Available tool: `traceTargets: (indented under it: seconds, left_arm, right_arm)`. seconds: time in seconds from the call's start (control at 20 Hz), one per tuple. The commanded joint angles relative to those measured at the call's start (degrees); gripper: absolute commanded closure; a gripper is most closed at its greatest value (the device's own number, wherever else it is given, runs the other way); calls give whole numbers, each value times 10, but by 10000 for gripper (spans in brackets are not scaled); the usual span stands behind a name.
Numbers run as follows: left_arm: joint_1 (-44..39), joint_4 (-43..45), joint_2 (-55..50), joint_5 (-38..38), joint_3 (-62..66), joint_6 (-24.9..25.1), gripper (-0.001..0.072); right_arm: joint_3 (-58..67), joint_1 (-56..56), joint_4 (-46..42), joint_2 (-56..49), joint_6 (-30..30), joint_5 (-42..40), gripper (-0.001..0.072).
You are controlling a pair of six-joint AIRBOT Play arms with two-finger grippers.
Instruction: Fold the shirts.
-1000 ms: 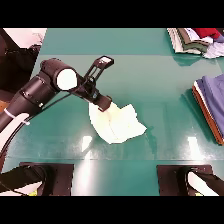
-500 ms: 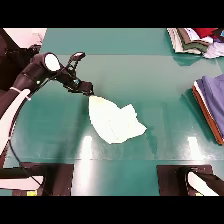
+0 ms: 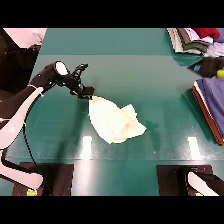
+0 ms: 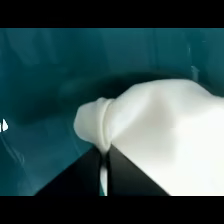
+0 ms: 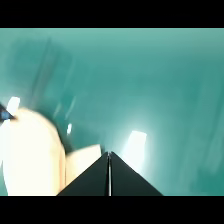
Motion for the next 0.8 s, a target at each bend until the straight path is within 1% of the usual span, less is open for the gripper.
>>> traceTargets:
  seconds: [0.0, 0.1, 0.15, 0.2, 0.25, 0.35, 0.4, 0.5, 0.6, 0.7, 0.75]
  left_arm:
    - [4, -4, -5, 25, 4, 1, 681]
    - [7, 9, -2, 12, 18, 1, 681]
    - [7, 14, 2, 10, 23, 1, 681]
    - [7, 14, 10, 12, 26, 1, 681]
    - [7, 14, 17, 17, 26, 1, 681]
    - [7, 14, 26, 21, 26, 1, 681]
    - [7, 14, 26, 19, 26, 1, 681]
    - [7, 15, 26, 13, 26, 1, 681]
    - [7, 15, 26, 9, 26, 1, 681]
    - [7, 21, 26, 4, 26, 1, 681]
    - [7, 23, 26, 2, 26, 1, 680]
  right_arm:
    - [-97, 1, 4, 0, 3, 23, 693]
    - [-168, 10, 4, 0, 3, 36, 691]
    - [-207, 18, 4, 0, 3, 35, 641]
    - [-249, 30, 5, -3, 3, 28, 382]
    - [-288, 47, 5, -11, 3, 18, 196]
    - [-339, 90, 6, -45, -3, -5, 191]
    - [-356, 117, 22, -66, -30, -25, 191]
    - [-368, 162, 82, -112, -80, -68, 191]
    - [-353, 199, 92, -156, -90, -99, 193]
    - [-325, 222, 90, -194, -95, -103, 211]
    - [-310, 230, 90, -208, -95, -103, 252]
